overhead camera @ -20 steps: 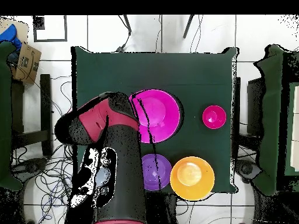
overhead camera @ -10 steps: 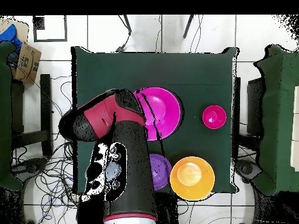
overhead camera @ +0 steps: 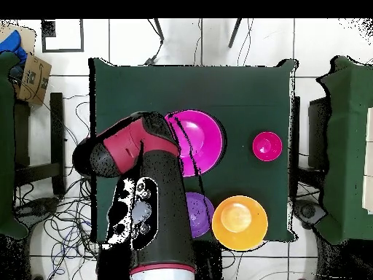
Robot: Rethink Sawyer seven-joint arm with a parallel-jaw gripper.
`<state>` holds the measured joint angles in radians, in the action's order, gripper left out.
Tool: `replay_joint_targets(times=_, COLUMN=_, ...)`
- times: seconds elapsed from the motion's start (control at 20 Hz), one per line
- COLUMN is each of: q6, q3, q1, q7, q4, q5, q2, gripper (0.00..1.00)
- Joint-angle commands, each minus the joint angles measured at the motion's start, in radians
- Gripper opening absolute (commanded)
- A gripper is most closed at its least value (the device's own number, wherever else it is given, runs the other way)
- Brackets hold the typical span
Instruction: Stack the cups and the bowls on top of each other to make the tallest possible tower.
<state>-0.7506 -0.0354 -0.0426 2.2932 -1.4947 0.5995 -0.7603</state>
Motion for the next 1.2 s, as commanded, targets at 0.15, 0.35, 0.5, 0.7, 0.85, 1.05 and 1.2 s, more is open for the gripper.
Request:
replay_joint_targets(times=0.15, q6=-0.068, q3=-0.114, q1=0.031, q7=-0.297, q4=-0.075, q5=0.055, q2=0.013, gripper=0.00)
replay_joint_targets(times=0.35, q6=-0.037, q3=-0.127, q1=0.043, q7=-0.285, q4=-0.086, q5=0.059, q2=0.007, gripper=1.00)
replay_joint_targets(times=0.5, q6=-0.071, q3=-0.123, q1=0.036, q7=-0.283, q4=-0.073, q5=0.067, q2=0.010, gripper=1.00)
replay_joint_targets(times=0.7, q6=-0.105, q3=-0.117, q1=0.024, q7=-0.280, q4=-0.053, q5=0.077, q2=0.018, gripper=1.00)
replay_joint_targets(times=0.85, q6=-0.114, q3=-0.117, q1=0.024, q7=-0.278, q4=-0.043, q5=0.074, q2=0.021, gripper=1.00)
replay_joint_targets(times=1.05, q6=-0.116, q3=-0.120, q1=0.026, q7=-0.276, q4=-0.039, q5=0.071, q2=0.023, gripper=1.00)
replay_joint_targets(times=1.2, q6=-0.113, q3=-0.125, q1=0.033, q7=-0.267, q4=-0.046, q5=0.058, q2=0.017, gripper=1.00)
